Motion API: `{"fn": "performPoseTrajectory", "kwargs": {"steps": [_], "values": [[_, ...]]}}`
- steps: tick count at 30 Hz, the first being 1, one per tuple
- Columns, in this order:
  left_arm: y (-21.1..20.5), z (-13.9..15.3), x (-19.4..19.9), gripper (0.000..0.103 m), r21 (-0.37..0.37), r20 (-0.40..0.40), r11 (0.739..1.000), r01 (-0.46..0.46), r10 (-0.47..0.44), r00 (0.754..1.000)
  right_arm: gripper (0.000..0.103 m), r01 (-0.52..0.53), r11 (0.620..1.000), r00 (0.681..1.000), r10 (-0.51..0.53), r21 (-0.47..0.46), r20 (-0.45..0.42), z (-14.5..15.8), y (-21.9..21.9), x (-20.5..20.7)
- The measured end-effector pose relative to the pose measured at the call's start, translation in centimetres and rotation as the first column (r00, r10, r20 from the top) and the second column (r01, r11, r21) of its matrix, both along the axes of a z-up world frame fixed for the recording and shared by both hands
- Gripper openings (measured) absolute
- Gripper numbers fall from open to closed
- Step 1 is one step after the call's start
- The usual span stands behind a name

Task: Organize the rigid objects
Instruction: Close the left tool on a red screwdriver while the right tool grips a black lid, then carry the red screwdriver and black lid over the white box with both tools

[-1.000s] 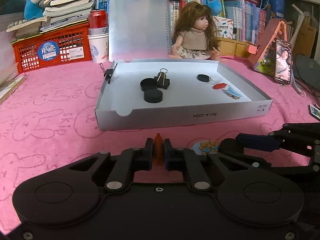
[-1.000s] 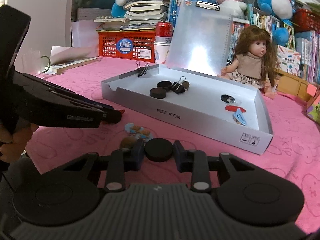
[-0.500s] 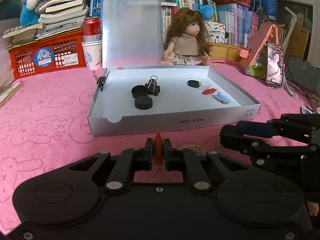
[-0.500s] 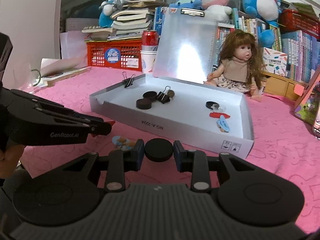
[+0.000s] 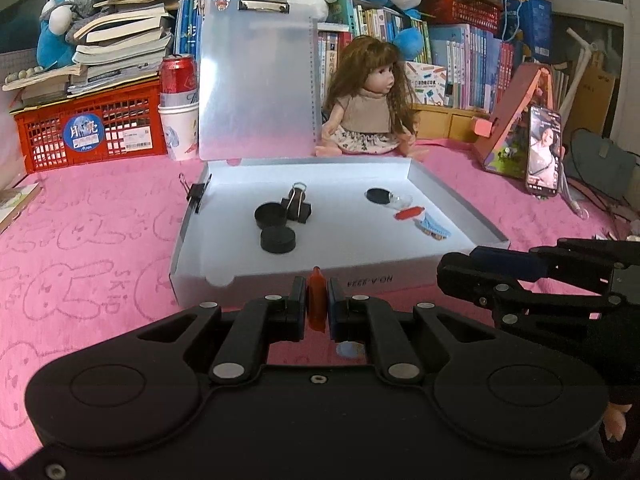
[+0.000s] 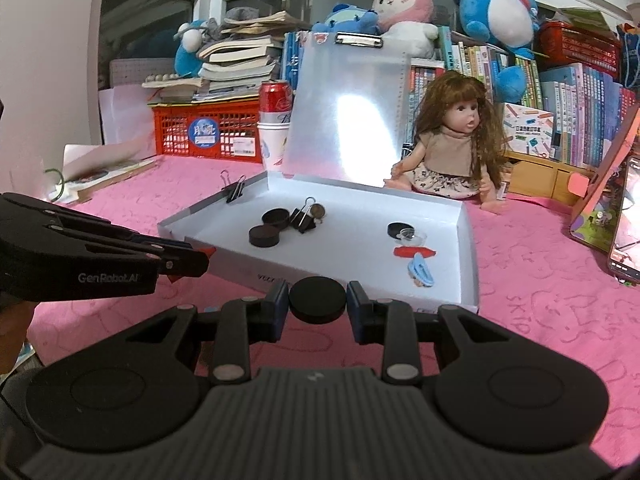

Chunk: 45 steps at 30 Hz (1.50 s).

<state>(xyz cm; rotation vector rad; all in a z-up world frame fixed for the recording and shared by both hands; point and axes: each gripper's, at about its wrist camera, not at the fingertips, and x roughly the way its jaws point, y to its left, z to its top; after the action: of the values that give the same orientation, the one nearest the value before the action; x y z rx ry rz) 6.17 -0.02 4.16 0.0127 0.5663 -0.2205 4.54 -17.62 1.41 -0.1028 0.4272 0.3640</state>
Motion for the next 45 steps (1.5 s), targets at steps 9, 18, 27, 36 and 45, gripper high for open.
{"fn": "performPoseTrajectory", "kwargs": {"steps": [9,18,27,36,45], "values": [[-0.9,1.1,2.2,0.010,0.004,0.015,1.000,0.003,-0.003,1.000,0.036,0.038,0.999,0.999,-0.038,0.006,0.008,1.0,-0.3,1.5],[-1.4,1.6,4.3,0.010,-0.014,0.003,1.000,-0.014,0.014,1.000,0.036,0.075,0.997,0.997,-0.075,0.024,0.001,1.5,-0.6,3.3],[-1.5,2.2,5.7,0.010,-0.030,-0.005,0.999,-0.018,0.017,1.000,0.036,0.095,0.995,0.995,-0.095,0.025,-0.004,1.3,-1.0,4.0],[-1.0,1.4,7.2,0.010,-0.054,-0.047,0.998,-0.039,0.036,0.998,0.036,0.116,0.992,0.993,-0.115,0.039,-0.028,1.1,-1.4,5.2],[-0.9,0.6,8.6,0.010,-0.047,-0.082,0.997,-0.056,0.052,0.995,0.036,0.139,0.989,0.988,-0.135,0.053,-0.070,0.5,-1.9,6.7]]}}
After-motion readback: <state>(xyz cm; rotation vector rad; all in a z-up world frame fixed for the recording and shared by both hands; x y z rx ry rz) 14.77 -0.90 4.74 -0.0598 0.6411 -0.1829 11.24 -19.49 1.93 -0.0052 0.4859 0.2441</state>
